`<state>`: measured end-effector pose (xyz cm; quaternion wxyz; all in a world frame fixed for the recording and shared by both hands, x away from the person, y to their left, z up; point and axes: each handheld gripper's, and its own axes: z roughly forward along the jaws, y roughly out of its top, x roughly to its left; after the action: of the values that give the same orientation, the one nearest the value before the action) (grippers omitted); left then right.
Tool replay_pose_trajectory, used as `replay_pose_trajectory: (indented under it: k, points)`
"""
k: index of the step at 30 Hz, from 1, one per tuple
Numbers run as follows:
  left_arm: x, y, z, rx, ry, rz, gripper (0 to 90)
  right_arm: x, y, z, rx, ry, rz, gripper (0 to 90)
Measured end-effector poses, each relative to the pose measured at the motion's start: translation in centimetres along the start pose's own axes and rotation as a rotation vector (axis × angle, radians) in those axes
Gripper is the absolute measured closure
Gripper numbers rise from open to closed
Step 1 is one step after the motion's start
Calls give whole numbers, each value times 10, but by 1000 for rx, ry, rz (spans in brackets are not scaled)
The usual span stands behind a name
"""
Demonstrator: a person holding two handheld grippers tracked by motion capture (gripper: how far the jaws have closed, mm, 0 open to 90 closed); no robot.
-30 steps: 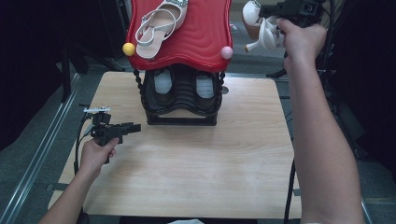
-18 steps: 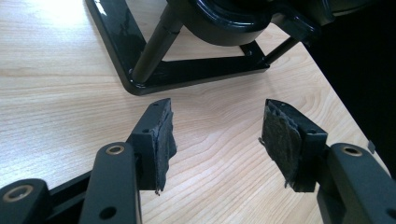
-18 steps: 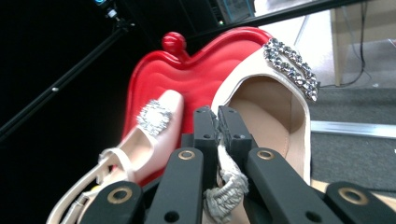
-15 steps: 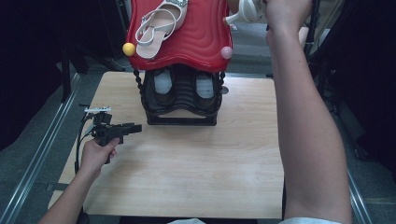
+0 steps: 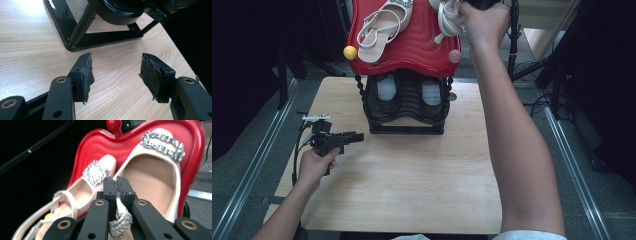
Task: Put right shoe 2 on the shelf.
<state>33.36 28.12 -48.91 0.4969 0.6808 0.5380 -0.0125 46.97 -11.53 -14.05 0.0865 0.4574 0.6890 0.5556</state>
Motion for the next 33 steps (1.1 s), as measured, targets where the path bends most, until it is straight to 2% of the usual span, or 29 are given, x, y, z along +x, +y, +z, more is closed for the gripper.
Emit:
replay_pose_trajectory:
  k: [2, 16, 25, 33]
  points:
    - [0, 0, 0, -2, -2, -1, 431, 1, -5, 4, 11, -10, -19, 879]
    - [1, 0, 0, 1, -3, -6, 425, -3, -28, 26, 48, -3, -23, 878]
    - [0, 0, 0, 0, -2, -3, 424, 0, -31, 27, 47, -4, -17, 876]
    - [1, 0, 1, 0, -1, -6, 421, 7, -36, 30, 74, 2, -46, 874]
